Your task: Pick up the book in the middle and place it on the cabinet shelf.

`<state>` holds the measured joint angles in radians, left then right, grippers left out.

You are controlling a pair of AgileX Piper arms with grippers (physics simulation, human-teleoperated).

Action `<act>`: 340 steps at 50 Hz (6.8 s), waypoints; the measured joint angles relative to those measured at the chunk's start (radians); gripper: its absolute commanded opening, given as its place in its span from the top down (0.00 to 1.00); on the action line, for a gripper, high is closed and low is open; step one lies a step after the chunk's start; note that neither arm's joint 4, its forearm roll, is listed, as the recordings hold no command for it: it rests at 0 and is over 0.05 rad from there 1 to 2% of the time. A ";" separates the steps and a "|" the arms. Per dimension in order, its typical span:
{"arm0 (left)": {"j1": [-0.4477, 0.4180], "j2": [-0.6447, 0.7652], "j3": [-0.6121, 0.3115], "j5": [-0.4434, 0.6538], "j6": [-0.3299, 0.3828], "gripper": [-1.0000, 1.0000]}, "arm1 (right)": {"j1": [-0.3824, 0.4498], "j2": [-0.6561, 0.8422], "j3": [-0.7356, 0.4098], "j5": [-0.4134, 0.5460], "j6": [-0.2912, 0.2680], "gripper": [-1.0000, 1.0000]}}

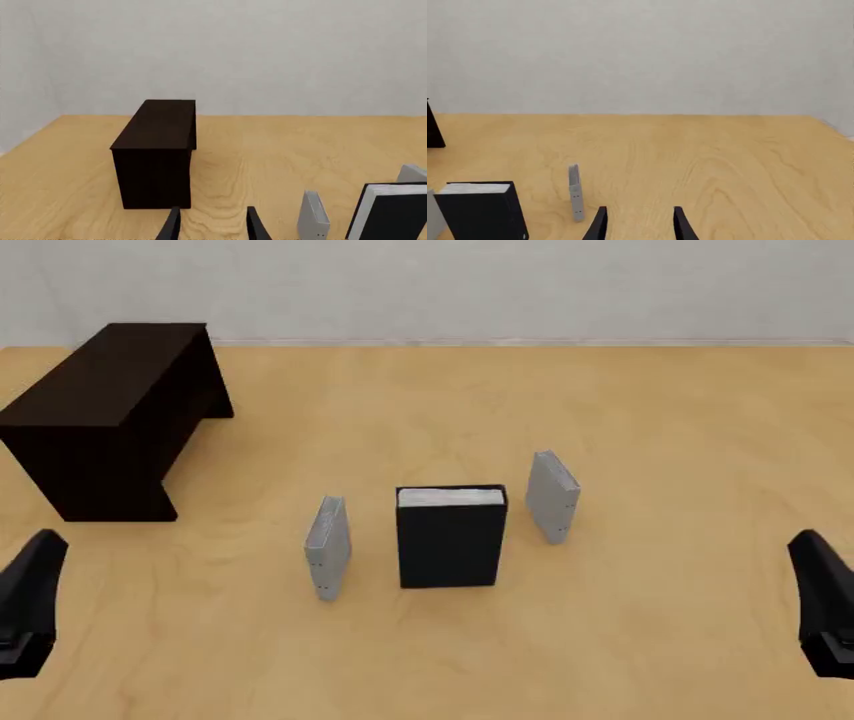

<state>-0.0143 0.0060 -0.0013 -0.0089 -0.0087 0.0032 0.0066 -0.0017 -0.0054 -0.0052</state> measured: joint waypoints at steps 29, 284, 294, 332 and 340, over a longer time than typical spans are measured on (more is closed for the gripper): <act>-0.105 0.357 -0.082 -0.236 0.010 0.00 | -0.002 -0.005 -0.001 0.003 -0.013 0.00; -0.822 1.560 -0.975 0.090 0.298 0.00 | -0.002 -0.005 -0.002 0.005 -0.013 0.00; -0.811 1.574 -0.987 0.095 0.302 0.00 | -0.002 -0.005 -0.002 0.005 -0.013 0.00; -0.812 1.645 -0.980 0.057 0.291 0.00 | -0.002 -0.005 -0.002 0.005 -0.013 0.00; -0.810 1.664 -0.986 0.053 0.290 0.00 | -0.002 -0.005 -0.002 0.005 -0.013 0.00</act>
<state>-0.8244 1.6699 -0.9870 0.0440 0.2814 0.0010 0.0012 -0.0038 -0.0008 -0.0185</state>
